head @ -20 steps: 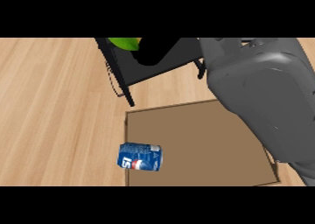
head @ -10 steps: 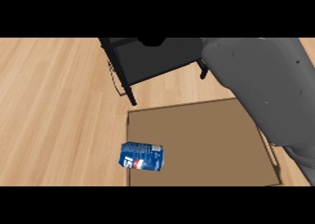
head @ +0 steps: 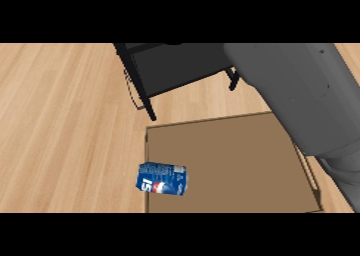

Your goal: Pick the lemon from the tray and place it in the tiered shelf

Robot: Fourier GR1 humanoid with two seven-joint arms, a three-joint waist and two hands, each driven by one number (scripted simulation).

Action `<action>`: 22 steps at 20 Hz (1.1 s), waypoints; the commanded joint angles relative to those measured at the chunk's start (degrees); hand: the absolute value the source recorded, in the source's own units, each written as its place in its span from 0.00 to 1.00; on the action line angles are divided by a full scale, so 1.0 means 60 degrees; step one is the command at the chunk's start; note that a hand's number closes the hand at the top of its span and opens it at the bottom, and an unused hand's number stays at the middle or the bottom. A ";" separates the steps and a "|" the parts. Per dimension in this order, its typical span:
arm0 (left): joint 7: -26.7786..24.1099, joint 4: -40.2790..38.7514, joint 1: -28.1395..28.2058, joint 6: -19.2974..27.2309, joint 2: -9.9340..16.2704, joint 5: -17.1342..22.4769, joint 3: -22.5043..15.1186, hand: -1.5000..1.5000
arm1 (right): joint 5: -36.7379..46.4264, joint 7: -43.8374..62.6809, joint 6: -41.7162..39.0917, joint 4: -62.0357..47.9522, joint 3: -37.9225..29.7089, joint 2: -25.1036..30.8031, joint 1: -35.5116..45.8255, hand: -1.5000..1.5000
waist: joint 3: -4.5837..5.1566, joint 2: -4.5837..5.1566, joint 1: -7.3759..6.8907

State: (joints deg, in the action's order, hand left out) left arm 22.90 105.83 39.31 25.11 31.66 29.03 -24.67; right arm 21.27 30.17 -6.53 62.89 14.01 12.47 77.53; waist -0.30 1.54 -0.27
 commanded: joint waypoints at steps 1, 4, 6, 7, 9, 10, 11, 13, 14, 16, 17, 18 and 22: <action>-0.1058 0.0333 -0.2615 -0.0232 -0.0088 -0.0559 0.1071 0.50 | 0.0326 -0.0375 -0.0232 -0.0490 0.0312 0.0080 0.0346 1.00 | 0.0139 -0.0067 0.0275; -0.0977 0.0553 -0.2577 -0.0176 -0.0050 -0.0488 0.0960 0.50 | -0.0340 -0.0219 0.0632 -0.0808 -0.0829 -0.0213 0.0285 1.00 | 0.0085 -0.0054 0.0312; -0.1026 0.0529 -0.2609 -0.0132 -0.0066 -0.0487 0.0923 0.50 | -0.0366 -0.0222 0.1053 -0.0983 -0.1009 -0.0405 0.0183 0.00 | 0.0090 -0.0053 0.0333; -0.1103 0.0564 -0.2550 -0.0248 -0.0113 -0.0379 0.0868 0.50 | -0.0527 -0.0304 0.1121 -0.1060 -0.1293 -0.0302 0.0264 0.00 | 0.0094 -0.0073 0.0294; -0.1117 0.0447 -0.2543 -0.0193 0.0010 -0.0382 0.0961 0.50 | -0.0750 -0.0259 0.1178 -0.1174 -0.1584 -0.0348 0.0470 0.00 | 0.0099 -0.0117 0.0307; -0.1187 0.0534 -0.2484 -0.0156 0.0114 -0.0472 0.0957 0.50 | -0.0864 -0.0299 0.1442 -0.1205 -0.1740 -0.0528 0.0357 0.00 | 0.0081 -0.0129 0.0282; -0.1196 0.0649 -0.2488 -0.0034 0.0055 -0.0431 0.0989 0.50 | -0.1095 -0.0393 0.1547 -0.1252 -0.2018 -0.0571 0.0386 0.00 | 0.0069 -0.0108 0.0254; -0.1094 0.0437 -0.2504 -0.0242 0.0114 -0.0206 0.0979 0.50 | -0.1377 -0.0449 0.1800 -0.1340 -0.2381 -0.0735 0.0481 0.00 | 0.0087 -0.0109 0.0258; -0.1135 0.0577 -0.2565 -0.0067 0.0071 -0.0418 0.0804 0.50 | -0.1539 -0.0567 0.1908 -0.1432 -0.2542 -0.0866 0.0462 0.00 | 0.0072 -0.0060 0.0265; -0.1124 0.0509 -0.2554 -0.0163 0.0212 -0.0196 0.1028 0.50 | -0.1920 -0.0608 0.1963 -0.1494 -0.3015 -0.0769 0.0412 0.00 | 0.0069 -0.0092 0.0380; -0.1157 0.0457 -0.2559 -0.0125 0.0129 -0.0235 0.0896 0.50 | -0.2036 -0.0506 0.2157 -0.1511 -0.3187 -0.0893 0.0559 0.00 | 0.0080 -0.0130 0.0376; -0.1106 0.0437 -0.2615 -0.0046 0.0075 -0.0128 0.0973 0.50 | -0.2141 -0.0607 0.2254 -0.1576 -0.3378 -0.0840 0.0526 0.00 | 0.0080 -0.0090 0.0422; -0.1282 0.0369 -0.2492 -0.0036 0.0253 -0.0259 0.0869 0.50 | -0.2082 -0.0635 0.2925 -0.1864 -0.3892 -0.0492 0.0830 0.00 | 0.0099 -0.0124 0.0385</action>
State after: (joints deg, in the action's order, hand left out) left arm 22.20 105.67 39.16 26.78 33.27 31.65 -25.88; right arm 9.51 26.55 8.02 53.19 -6.29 8.52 81.25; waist -0.47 0.90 0.62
